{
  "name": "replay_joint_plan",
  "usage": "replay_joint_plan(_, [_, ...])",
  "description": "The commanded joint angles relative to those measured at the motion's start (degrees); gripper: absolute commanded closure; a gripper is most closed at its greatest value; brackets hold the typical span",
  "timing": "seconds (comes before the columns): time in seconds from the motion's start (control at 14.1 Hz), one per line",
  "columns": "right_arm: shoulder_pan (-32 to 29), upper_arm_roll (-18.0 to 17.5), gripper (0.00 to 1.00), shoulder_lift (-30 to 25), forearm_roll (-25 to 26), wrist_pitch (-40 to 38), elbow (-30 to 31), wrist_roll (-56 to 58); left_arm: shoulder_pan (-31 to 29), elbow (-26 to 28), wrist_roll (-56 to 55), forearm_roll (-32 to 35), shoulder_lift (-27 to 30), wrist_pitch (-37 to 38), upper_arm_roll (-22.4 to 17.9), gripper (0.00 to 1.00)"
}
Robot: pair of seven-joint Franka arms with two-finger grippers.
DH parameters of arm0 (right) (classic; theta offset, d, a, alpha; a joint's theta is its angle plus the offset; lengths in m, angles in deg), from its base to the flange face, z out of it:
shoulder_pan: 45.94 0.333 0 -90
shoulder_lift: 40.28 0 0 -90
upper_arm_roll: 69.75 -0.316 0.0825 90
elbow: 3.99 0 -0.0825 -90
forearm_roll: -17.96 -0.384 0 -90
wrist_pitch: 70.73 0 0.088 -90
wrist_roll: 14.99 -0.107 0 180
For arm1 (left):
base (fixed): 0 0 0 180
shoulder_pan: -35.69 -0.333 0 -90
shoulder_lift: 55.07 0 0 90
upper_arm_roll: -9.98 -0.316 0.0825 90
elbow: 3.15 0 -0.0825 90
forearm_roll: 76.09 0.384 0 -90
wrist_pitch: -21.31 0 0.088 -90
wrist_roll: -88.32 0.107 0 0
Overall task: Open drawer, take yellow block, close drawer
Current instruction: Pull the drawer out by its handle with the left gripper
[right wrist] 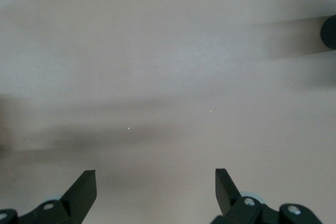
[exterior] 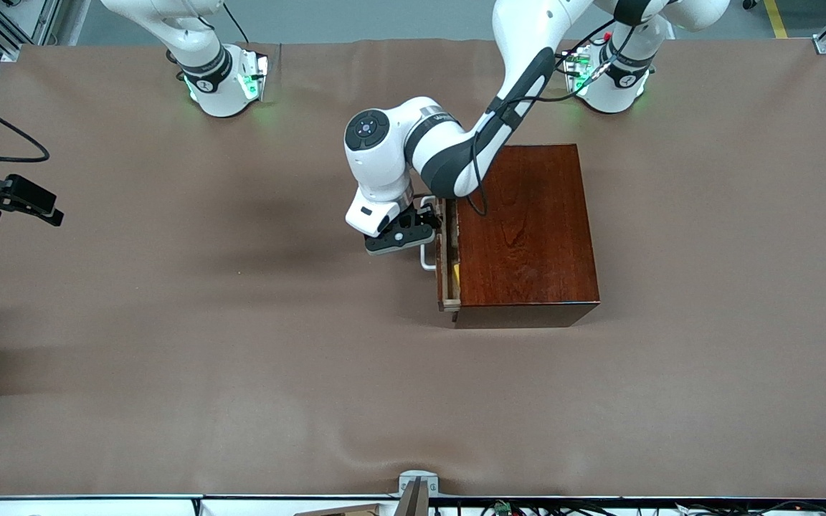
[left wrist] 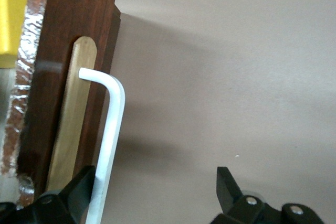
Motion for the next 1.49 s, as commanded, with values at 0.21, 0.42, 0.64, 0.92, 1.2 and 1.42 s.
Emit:
replay_joint_plan(0.21, [-0.96, -0.68, 0.0, -0.6, -0.41, 0.33, 0.48, 0.41, 0.8, -2.17, -2.26, -3.29, -2.16, -4.97, 0.84, 0.0])
replay_joint_plan(0.42, [-0.96, -0.68, 0.0, -0.6, -0.41, 0.33, 0.48, 0.41, 0.8, -2.17, -2.26, -3.37, -2.6, -6.81, 0.92, 0.0])
replay_joint_plan(0.64, [-0.87, -0.68, 0.0, -0.68, -0.41, 0.33, 0.48, 0.41, 1.24, -2.17, -2.26, -3.9, -2.95, -10.41, 0.84, 0.0])
replay_joint_plan(0.92, [-0.87, -0.68, 0.0, -0.68, -0.41, 0.33, 0.48, 0.41, 1.68, -1.99, -3.31, -3.99, -3.65, -15.24, 0.84, 0.0])
replay_joint_plan(1.2, [-0.96, -0.68, 0.0, -0.68, -0.41, 0.24, 0.56, 0.41, 2.12, -1.99, -3.93, -3.99, -4.27, -19.38, 0.84, 0.0])
replay_joint_plan(1.42, [-0.96, -0.68, 0.0, -0.68, -0.41, 0.33, 0.56, 0.41, 2.21, -2.17, -4.02, -3.99, -4.71, -21.93, 0.84, 0.0])
